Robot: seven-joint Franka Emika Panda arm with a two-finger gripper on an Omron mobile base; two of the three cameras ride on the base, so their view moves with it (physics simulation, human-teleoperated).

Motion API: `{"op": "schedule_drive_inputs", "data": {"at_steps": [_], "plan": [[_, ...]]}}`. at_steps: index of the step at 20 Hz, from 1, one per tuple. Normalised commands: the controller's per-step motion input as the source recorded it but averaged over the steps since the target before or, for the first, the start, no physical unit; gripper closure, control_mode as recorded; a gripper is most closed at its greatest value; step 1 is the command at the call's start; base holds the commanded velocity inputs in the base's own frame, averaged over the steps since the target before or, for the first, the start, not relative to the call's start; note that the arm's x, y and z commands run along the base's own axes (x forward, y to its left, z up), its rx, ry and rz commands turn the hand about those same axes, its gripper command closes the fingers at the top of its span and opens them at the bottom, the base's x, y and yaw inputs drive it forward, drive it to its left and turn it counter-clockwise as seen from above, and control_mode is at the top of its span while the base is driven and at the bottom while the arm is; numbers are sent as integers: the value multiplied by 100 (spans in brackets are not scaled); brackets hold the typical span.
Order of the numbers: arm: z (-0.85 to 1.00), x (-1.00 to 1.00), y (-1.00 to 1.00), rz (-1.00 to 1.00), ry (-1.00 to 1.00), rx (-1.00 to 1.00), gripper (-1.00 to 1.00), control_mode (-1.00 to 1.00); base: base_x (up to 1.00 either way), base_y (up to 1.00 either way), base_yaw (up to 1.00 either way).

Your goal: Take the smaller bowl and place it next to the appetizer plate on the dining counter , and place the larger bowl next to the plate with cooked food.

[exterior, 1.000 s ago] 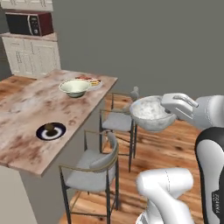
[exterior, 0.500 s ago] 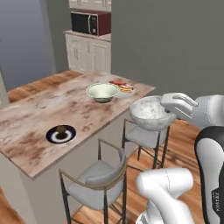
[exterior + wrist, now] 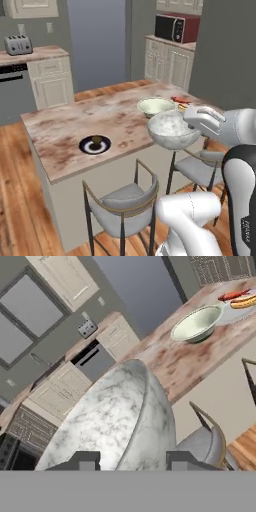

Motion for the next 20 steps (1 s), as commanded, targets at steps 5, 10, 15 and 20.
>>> {"op": "schedule_drive_inputs", "data": {"at_steps": [5, 10, 15, 20], "plan": [[-12, 36, -10, 15, 5, 5, 100, -100, 57, -24, 29], [-42, 100, -4, 13, 23, 18, 100, -100, 0, 0, 0], [-56, 100, 1, -3, 19, 17, 100, -100, 0, 0, 0], [-63, 84, 3, -19, 3, 10, 100, -100, 0, 0, 0]]}}
